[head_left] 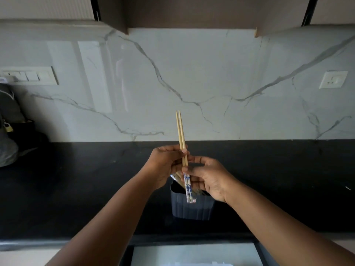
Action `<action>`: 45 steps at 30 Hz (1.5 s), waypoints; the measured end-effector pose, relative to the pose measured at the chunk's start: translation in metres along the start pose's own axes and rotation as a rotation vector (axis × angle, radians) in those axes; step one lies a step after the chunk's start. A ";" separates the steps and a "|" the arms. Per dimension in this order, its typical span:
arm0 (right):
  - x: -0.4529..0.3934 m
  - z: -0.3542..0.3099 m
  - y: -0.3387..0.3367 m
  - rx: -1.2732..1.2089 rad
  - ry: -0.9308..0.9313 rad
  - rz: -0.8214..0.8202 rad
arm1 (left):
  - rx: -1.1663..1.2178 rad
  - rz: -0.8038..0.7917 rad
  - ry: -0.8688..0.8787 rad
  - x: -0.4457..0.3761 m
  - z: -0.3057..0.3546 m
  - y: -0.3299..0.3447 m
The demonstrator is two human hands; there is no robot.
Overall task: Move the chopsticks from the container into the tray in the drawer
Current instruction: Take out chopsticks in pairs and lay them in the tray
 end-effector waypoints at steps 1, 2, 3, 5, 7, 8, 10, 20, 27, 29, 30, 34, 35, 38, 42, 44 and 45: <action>0.000 0.004 -0.001 -0.004 0.006 -0.011 | -0.029 0.001 0.001 0.001 -0.002 -0.001; 0.000 0.007 -0.003 0.003 0.004 -0.018 | -0.075 0.007 0.005 0.001 -0.005 -0.001; 0.001 0.012 -0.006 0.018 -0.001 -0.025 | -0.161 0.027 0.019 0.001 -0.009 -0.004; 0.003 0.026 -0.015 0.054 -0.005 -0.040 | -0.470 0.127 0.115 -0.001 -0.013 -0.017; 0.008 0.052 -0.026 0.128 0.032 -0.065 | -0.671 0.289 0.260 0.005 -0.016 -0.036; 0.012 0.068 -0.032 0.195 0.062 -0.078 | -0.687 0.371 0.329 0.011 -0.019 -0.049; 0.020 0.106 -0.048 0.354 0.129 -0.102 | -0.719 0.520 0.463 0.024 -0.028 -0.077; 0.041 0.251 -0.110 1.169 0.352 -0.323 | -1.717 0.179 -0.015 0.006 -0.181 -0.120; 0.032 0.298 -0.123 1.327 0.461 -0.332 | -1.735 0.147 -0.058 0.002 -0.203 -0.130; 0.030 0.309 -0.123 1.397 0.489 -0.354 | -1.725 0.147 -0.054 0.003 -0.202 -0.129; 0.031 0.313 -0.121 1.440 0.500 -0.369 | -1.724 0.147 -0.051 0.003 -0.202 -0.128; 0.036 0.334 -0.113 1.563 0.573 -0.459 | -1.721 0.153 -0.049 0.003 -0.201 -0.129; 0.038 0.339 -0.112 1.570 0.601 -0.480 | -1.720 0.155 -0.048 0.004 -0.201 -0.129; 0.040 0.345 -0.113 1.557 0.568 -0.489 | -1.714 0.161 -0.039 0.004 -0.200 -0.129; 0.040 0.346 -0.116 1.506 0.512 -0.463 | -1.714 0.167 -0.036 0.003 -0.200 -0.129; 0.039 0.344 -0.117 1.458 0.493 -0.438 | -1.711 0.165 -0.033 0.003 -0.199 -0.129; 0.038 0.343 -0.116 1.444 0.474 -0.429 | -1.709 0.164 -0.031 0.003 -0.199 -0.129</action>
Point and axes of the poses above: each hand's wrist, its own x-axis away from the middle knuckle, its own y-axis out of the palm, z = x × y, the point moved 10 cm from there along -x, towards the middle knuckle, and after that the axes turned 5 degrees about -x, right-handed, at the moved point
